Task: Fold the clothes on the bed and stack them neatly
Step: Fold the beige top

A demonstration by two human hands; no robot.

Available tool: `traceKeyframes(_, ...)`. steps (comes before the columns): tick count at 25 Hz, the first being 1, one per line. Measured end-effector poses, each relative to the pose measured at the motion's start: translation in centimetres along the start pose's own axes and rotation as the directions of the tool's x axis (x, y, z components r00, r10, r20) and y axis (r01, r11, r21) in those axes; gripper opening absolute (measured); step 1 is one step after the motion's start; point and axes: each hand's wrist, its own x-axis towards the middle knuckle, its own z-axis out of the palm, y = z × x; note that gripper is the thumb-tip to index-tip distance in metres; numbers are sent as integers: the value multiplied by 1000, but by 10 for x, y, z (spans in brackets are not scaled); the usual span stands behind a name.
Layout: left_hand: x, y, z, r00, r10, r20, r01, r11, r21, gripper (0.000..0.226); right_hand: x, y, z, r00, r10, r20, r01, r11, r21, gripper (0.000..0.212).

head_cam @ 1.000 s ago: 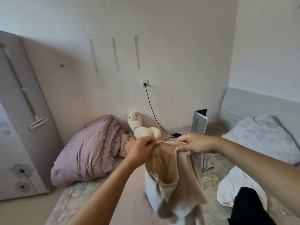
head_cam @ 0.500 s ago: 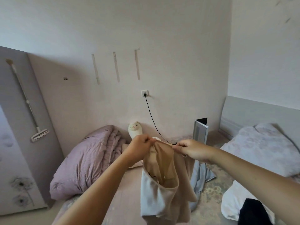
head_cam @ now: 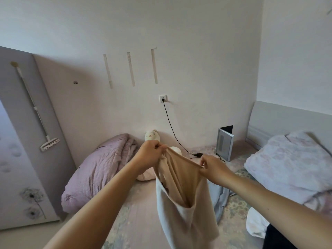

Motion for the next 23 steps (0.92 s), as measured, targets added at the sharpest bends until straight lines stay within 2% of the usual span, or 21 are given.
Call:
traceKeyframes(1,0,1,-1,1000,-24,-4,23,999,-28,24,0,8,2,998,55,10,-55,998,18,9)
traceKeyframes(4,0,2,-2,997,-75,6,76,992,-105,24,-5,30,12,981,182,72,-184,983,15,30)
traceKeyframes(6,-1,-1,-5,991,-132,31,135,968,-211,24,-11,44,18,941,302,155,-305,952,-7,33)
traceKeyframes(7,-1,-4,-9,983,-179,43,184,942,-281,24,-13,49,19,897,396,199,-410,911,37,30)
traceKeyframes(9,0,-14,-15,959,-276,55,277,887,-369,21,-16,52,18,773,520,364,-622,737,267,19)
traceKeyframes(11,-2,-28,-19,942,-325,86,334,873,-355,15,-13,46,12,714,471,518,-700,498,512,12)
traceKeyframes(13,-7,-43,-16,944,-311,106,329,903,-276,12,-6,38,7,725,414,551,-682,320,658,19)
traceKeyframes(16,-11,-65,-7,977,-211,-20,211,977,1,15,2,26,9,752,415,512,-623,191,759,31)
traceKeyframes(17,-11,-69,-5,980,-192,-56,195,979,52,14,4,22,11,772,421,476,-598,226,769,31)
traceKeyframes(18,-10,-74,-5,980,-184,-74,190,978,84,12,6,19,12,801,436,411,-567,328,756,29)
traceKeyframes(21,-5,-81,-10,982,-180,-65,187,974,130,11,6,19,9,889,430,158,-447,734,511,24)
traceKeyframes(23,-2,-84,-16,979,-202,-41,205,974,93,14,5,17,0,922,360,144,-388,848,360,21)
